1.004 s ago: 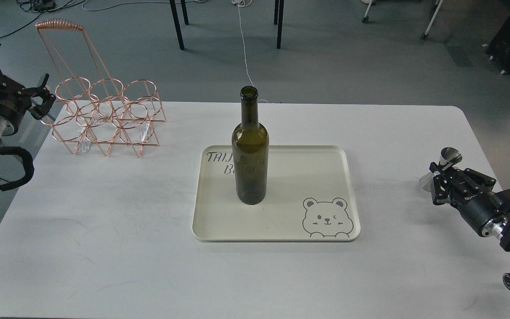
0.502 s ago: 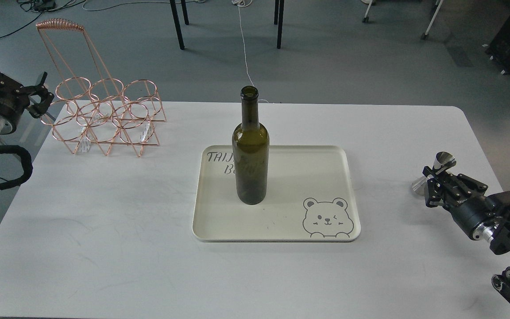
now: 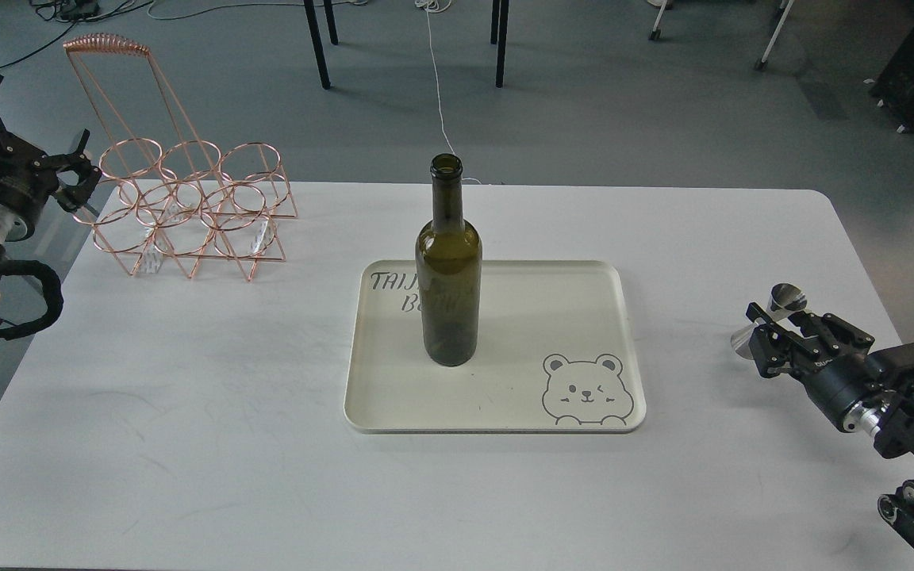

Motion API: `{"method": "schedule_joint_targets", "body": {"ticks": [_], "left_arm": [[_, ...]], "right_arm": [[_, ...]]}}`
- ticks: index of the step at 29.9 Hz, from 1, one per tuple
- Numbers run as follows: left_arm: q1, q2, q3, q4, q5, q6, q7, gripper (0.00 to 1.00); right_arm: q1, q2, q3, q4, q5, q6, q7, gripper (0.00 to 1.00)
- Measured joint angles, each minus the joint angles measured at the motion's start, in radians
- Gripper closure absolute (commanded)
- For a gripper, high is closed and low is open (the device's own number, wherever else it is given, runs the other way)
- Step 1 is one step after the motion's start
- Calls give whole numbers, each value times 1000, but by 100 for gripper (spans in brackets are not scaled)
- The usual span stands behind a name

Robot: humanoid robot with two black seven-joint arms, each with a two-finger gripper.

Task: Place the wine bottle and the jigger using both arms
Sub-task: 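Carry the jigger off the tray and lower it onto the table, then release the jigger and withdraw the right gripper, then reach the left gripper to the neck of the green wine bottle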

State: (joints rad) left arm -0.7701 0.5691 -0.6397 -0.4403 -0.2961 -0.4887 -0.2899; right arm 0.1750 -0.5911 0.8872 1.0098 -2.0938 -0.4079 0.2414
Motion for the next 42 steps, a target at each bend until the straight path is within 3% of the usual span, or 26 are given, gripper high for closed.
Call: {"method": "schedule_joint_targets", "body": {"ticks": [11, 18, 23, 29, 36, 42], "left_arm": [[-4, 52, 4, -4, 0, 0, 5, 1], [-1, 125, 15, -96, 2, 0, 10, 1], [3, 206, 72, -214, 30, 0, 17, 1], [-5, 379, 157, -440, 220, 0, 10, 2], [-7, 602, 159, -771, 493, 0, 10, 2], [-7, 640, 93, -969, 771, 1, 6, 2]], "right_arm": [[-124, -191, 5, 169, 26, -40, 2, 3], [-170, -374, -2, 292, 244, -40, 3, 3], [-72, -431, -2, 323, 460, -3, 1, 3], [179, -426, -51, 272, 706, 166, 0, 3], [421, -308, -103, 109, 947, 274, -4, 3], [559, -190, -111, -81, 1133, 332, -8, 3]]}}
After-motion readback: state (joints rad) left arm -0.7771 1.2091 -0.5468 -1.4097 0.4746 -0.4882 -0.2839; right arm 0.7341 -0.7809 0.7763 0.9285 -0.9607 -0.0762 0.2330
